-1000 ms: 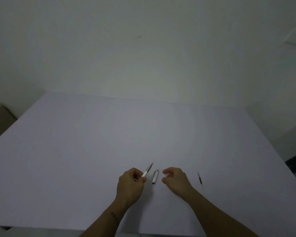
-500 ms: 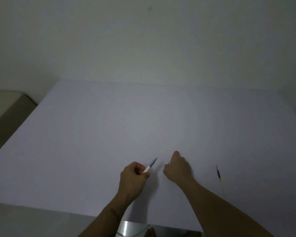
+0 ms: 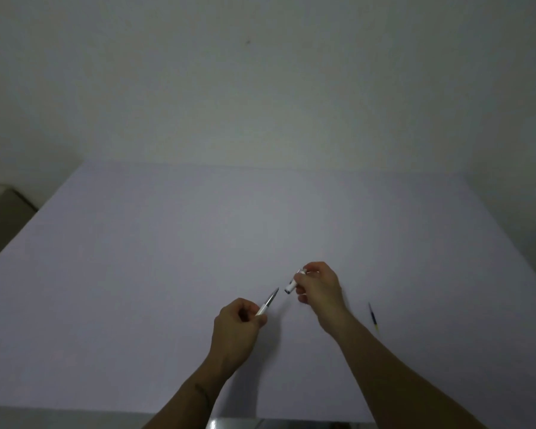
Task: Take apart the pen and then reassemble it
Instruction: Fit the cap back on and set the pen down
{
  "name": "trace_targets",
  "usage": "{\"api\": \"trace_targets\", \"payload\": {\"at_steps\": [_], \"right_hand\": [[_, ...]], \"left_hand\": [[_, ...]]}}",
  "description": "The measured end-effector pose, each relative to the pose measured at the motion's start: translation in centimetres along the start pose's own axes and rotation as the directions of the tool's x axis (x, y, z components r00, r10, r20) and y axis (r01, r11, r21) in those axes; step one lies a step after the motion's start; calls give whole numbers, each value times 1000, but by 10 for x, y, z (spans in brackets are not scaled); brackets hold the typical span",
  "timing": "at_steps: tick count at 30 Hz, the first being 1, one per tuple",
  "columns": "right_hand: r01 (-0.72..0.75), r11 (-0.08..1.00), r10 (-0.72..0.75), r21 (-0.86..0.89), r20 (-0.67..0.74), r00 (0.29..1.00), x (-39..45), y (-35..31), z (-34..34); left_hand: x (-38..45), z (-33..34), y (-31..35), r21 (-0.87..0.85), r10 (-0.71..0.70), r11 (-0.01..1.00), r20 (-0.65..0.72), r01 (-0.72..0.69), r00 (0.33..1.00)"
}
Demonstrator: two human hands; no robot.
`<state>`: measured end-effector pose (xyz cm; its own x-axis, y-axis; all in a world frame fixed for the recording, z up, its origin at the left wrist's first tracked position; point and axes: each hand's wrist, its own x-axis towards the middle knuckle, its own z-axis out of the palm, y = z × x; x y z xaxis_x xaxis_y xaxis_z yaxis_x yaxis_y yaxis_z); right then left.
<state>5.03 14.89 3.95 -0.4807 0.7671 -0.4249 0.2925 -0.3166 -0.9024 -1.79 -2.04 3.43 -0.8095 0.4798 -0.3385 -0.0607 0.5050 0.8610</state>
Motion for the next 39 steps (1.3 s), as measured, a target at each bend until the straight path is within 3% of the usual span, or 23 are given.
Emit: {"api": "trace_targets", "payload": {"at_steps": [4, 10, 16, 28, 34, 39], "right_hand": [[37, 997, -35, 61, -30, 999, -10, -14, -2], [48, 999, -48, -17, -2, 999, -25, -14, -4], [119, 988, -103, -95, 163, 981, -41, -11, -11], [158, 978, -104, -133, 342, 934, -52, -27, -30], [199, 972, -148, -127, 326, 934, -58, -29, -36], [147, 986, -122, -78, 256, 959, -62, -21, -41]], "left_hand": [[-3, 8, 6, 4, 35, 999, 20, -35, 999], [-9, 11, 11, -18, 74, 997, 39, -73, 997], [-18, 6, 13, -34, 117, 993, 60, -115, 991], [-29, -4, 22, -78, 110, 992, 157, -99, 982], [-29, 8, 27, -52, 117, 993, 152, -110, 981], [-31, 18, 27, -23, 175, 984, 158, -174, 972]]}}
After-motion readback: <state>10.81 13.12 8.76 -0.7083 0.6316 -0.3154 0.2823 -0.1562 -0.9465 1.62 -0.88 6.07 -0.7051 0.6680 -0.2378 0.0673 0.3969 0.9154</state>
